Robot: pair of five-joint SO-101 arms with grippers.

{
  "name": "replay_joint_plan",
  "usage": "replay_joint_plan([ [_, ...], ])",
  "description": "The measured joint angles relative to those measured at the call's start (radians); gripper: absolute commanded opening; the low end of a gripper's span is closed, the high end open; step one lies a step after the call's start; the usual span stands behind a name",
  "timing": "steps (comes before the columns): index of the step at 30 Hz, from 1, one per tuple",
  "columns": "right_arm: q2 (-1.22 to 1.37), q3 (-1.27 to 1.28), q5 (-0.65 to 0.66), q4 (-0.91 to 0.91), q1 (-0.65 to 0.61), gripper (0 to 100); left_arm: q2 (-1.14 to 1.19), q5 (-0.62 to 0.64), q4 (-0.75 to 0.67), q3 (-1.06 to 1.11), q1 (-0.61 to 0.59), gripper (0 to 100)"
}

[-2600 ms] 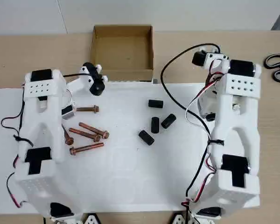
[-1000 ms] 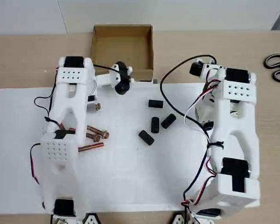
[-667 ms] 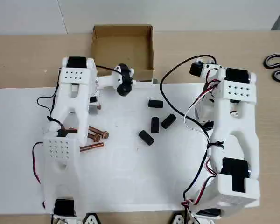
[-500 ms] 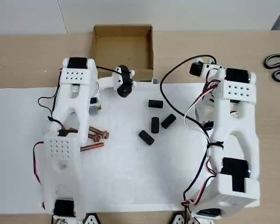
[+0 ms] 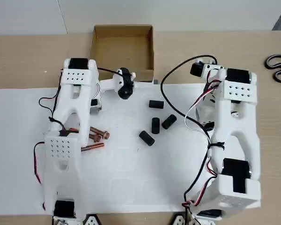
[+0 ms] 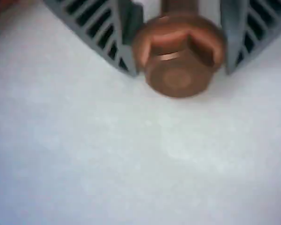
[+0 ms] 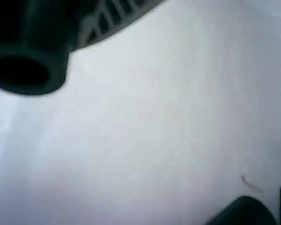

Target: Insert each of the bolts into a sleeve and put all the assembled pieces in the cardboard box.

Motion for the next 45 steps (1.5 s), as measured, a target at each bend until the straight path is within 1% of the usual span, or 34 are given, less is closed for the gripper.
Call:
replay_joint_plan([
  [5, -0.008, 0.000, 0.000, 0.000, 0.000, 0.7, 0.014, 0.078, -0.005, -0.150, -0.006, 1],
  [11, -0.147, 0.000, 0.000, 0.012, -0.002, 0.4, 0.014, 0.170, -0.006, -0.279, -0.005, 1],
  [15, -0.196, 0.000, 0.000, 0.021, -0.002, 0.4, 0.014, 0.215, -0.006, -0.298, -0.005, 1],
  [24, -0.199, 0.000, 0.000, 0.055, -0.002, 0.4, -0.011, 0.334, -0.006, -0.296, -0.005, 1],
  [26, -0.209, 0.000, 0.000, 0.066, -0.008, 0.4, -0.077, 0.345, -0.006, -0.258, -0.005, 1],
  [29, -0.261, 0.000, 0.000, 0.072, -0.052, 0.4, -0.226, 0.356, -0.006, -0.144, 0.008, 1],
  [36, -0.465, 0.052, 0.000, 0.074, -0.206, 0.4, -0.637, 0.433, -0.006, 0.256, 0.069, 1],
  [39, -0.568, 0.141, 0.000, 0.074, -0.264, 0.4, -0.790, 0.509, -0.011, 0.408, 0.098, 1],
  [41, -0.652, 0.210, 0.000, 0.074, -0.293, 0.4, -0.876, 0.580, -0.043, 0.482, 0.110, 1],
  [45, -0.842, 0.310, 0.000, 0.074, -0.324, 0.7, -1.020, 0.769, -0.109, 0.591, 0.115, 1],
])
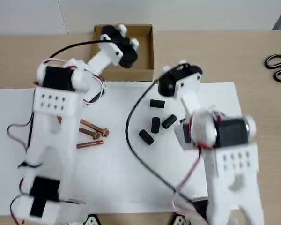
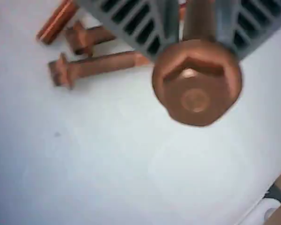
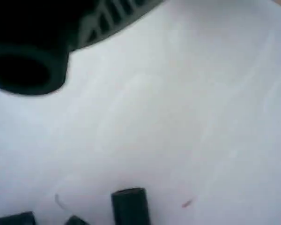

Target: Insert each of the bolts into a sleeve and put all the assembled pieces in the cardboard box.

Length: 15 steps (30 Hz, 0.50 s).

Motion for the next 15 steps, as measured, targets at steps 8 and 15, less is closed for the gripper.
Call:
replay_joint_plan([
  [8, -0.336, 0.124, 0.000, 0.008, -0.005, 0.4, -0.203, 0.313, -0.060, 0.132, 0.000, 1],
  [15, -0.585, 0.272, 0.000, -0.035, -0.002, 0.4, -0.443, 0.651, -0.144, 0.354, 0.032, 1],
])
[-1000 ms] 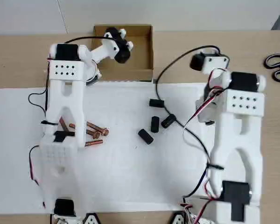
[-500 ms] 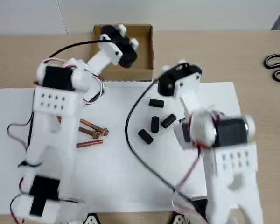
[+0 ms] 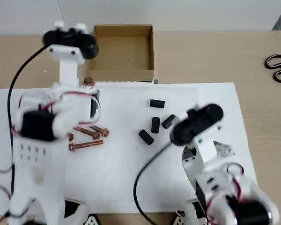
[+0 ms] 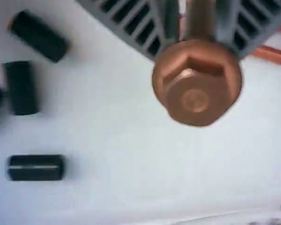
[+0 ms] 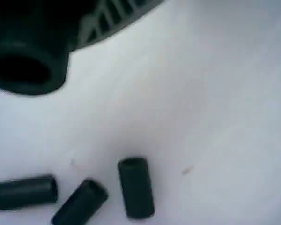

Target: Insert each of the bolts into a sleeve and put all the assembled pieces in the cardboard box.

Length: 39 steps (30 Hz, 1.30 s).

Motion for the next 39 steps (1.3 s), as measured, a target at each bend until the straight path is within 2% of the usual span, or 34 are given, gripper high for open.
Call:
replay_joint_plan([
  [5, -0.201, 0.130, -0.011, -0.087, -0.005, 0.4, -0.230, 0.152, -0.133, 0.265, 0.078, 1],
  [8, -0.279, 0.215, -0.080, -0.126, -0.003, 0.4, -0.391, 0.230, -0.258, 0.430, 0.109, 1],
  [14, -0.374, 0.370, -0.196, -0.293, -0.005, 0.4, -0.706, 0.328, -0.529, 0.776, 0.124, 1],
  [18, -0.440, 0.483, -0.241, -0.394, 0.000, 0.4, -0.884, 0.362, -0.651, 0.964, 0.126, 1],
  [23, -0.485, 0.605, -0.250, -0.457, -0.064, 0.4, -1.030, 0.379, -0.687, 1.096, 0.126, 1],
  [29, -0.494, 0.701, -0.250, -0.522, -0.221, 0.4, -1.100, 0.422, -0.689, 1.142, 0.133, 1],
  [33, -0.493, 0.770, -0.250, -0.617, -0.269, 0.4, -1.108, 0.443, -0.689, 1.142, 0.213, 1],
  [39, -0.493, 0.848, -0.129, -0.704, -0.325, 0.4, -1.108, 0.443, -0.689, 1.142, 0.324, 1],
])
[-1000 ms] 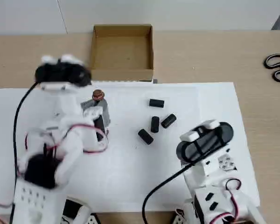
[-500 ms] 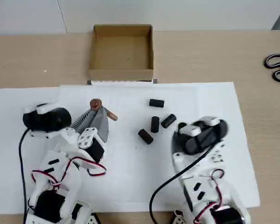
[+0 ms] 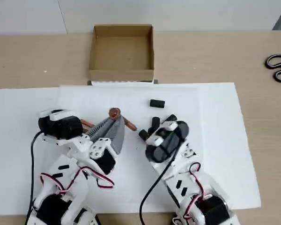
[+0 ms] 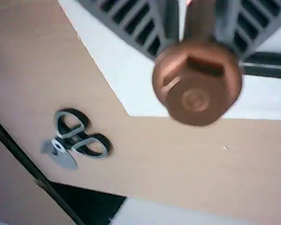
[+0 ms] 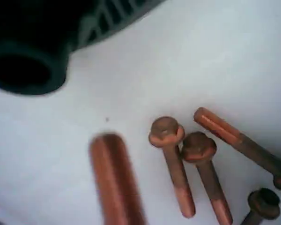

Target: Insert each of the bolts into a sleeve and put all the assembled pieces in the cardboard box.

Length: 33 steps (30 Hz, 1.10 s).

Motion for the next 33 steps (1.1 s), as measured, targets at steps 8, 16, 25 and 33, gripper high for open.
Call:
replay_joint_plan([
  [8, 0.000, 0.038, 0.132, -0.009, -0.008, 0.4, 0.000, 0.000, 0.000, 0.000, 0.031, 1],
  [16, 0.000, 0.061, 0.184, -0.011, -0.008, 0.4, -0.003, 0.000, 0.034, -0.021, 0.031, 1],
  [25, 0.000, 0.078, 0.187, -0.077, -0.038, 0.4, -0.005, 0.000, 0.126, -0.058, 0.031, 1],
  [33, 0.000, 0.103, 0.187, -0.081, -0.083, 0.4, -0.006, 0.000, 0.126, -0.058, 0.031, 1],
])
